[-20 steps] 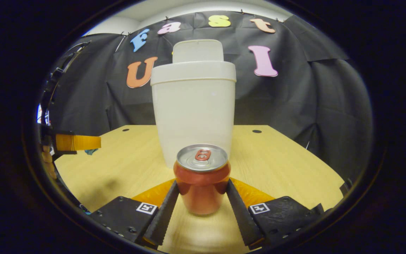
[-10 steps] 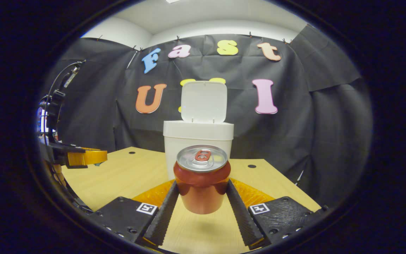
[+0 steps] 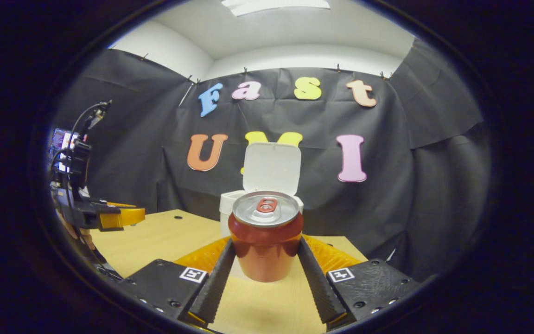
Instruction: Press the lid of the desktop garbage bin to open it, pick up the crumpled paper on the desktop and throw it into the bin, then pick up the pop can on the desktop and drop it into the bin, and finally close the garbage bin lid.
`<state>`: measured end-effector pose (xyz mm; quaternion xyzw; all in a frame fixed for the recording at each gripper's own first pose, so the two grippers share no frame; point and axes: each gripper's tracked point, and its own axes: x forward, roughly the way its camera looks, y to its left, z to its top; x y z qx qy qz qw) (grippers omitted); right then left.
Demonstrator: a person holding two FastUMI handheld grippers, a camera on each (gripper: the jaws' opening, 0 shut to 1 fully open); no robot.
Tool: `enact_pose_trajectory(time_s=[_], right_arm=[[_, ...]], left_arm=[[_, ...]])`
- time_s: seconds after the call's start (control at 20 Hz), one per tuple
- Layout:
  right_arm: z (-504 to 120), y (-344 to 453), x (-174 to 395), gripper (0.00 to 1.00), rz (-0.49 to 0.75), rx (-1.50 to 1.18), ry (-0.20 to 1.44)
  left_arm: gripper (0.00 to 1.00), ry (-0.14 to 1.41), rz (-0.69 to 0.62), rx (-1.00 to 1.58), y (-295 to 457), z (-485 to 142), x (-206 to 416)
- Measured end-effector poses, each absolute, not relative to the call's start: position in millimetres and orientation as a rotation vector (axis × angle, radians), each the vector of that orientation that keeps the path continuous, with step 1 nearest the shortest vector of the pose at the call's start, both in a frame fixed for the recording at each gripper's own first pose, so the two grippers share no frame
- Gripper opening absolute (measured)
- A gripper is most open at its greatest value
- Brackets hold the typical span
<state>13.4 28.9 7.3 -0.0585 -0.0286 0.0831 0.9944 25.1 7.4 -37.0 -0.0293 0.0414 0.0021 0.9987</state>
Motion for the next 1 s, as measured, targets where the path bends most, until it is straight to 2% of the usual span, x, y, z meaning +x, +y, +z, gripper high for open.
enact_pose_trajectory(time_s=[0.15,0.5,1.0], right_arm=[[4,27,21,0.80,0.207,-0.086,-0.043],[-4,7,33,0.80,0.216,-0.074,0.021],[-1,10,26,0.80,0.255,-0.072,0.010]], left_arm=[[0.36,0.099,0.000,-0.043,-3,-44,32],[0.36,0.117,0.001,-0.045,-25,-41,43],[0.36,0.078,-0.002,-0.008,-48,18,77]])
